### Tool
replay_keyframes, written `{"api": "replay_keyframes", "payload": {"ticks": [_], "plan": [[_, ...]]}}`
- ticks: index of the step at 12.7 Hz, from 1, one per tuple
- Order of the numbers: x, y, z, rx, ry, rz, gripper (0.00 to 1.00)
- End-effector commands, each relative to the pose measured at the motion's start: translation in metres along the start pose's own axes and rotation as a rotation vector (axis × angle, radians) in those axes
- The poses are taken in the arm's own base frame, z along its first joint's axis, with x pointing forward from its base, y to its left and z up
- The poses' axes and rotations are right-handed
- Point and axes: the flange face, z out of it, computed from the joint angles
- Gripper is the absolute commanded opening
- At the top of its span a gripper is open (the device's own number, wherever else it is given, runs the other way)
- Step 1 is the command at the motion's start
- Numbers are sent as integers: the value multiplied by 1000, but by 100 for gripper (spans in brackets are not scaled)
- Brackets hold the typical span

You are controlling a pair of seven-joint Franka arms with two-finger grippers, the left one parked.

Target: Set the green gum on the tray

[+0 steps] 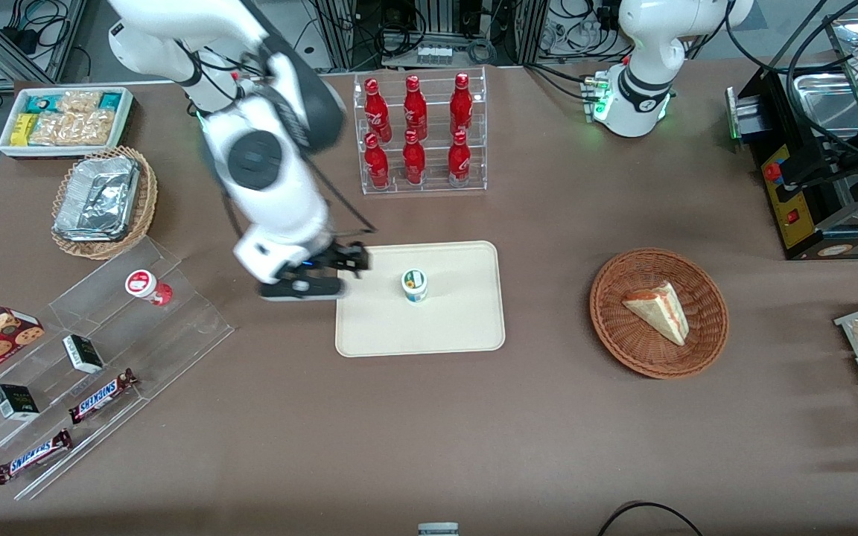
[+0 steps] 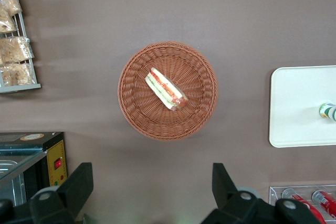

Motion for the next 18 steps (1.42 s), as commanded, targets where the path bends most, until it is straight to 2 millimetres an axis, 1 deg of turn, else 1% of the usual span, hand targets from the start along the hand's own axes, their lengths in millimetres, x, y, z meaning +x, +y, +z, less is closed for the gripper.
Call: {"api": "replay_keyframes", "payload": {"ticks": [1,3,6,7,8,10,11,12,13,14,15,16,18], "plan": [[-23,55,-34,9,-63,32,100],[-22,105,-62,5,-93,14,100],[-15,184,-93,4,-122,12,100],[-12,207,-102,6,-125,9,100],[-9,225,-111,9,-122,15,100],[-2,263,-119,9,-124,76,100],[1,280,-119,11,-121,86,100],[4,292,-121,13,-117,72,100],[6,300,-118,12,-121,57,100],[9,320,-118,15,-115,70,100],[12,334,-119,16,-109,73,100],[14,339,-117,15,-109,57,100],[23,359,-116,18,-103,84,100]]}}
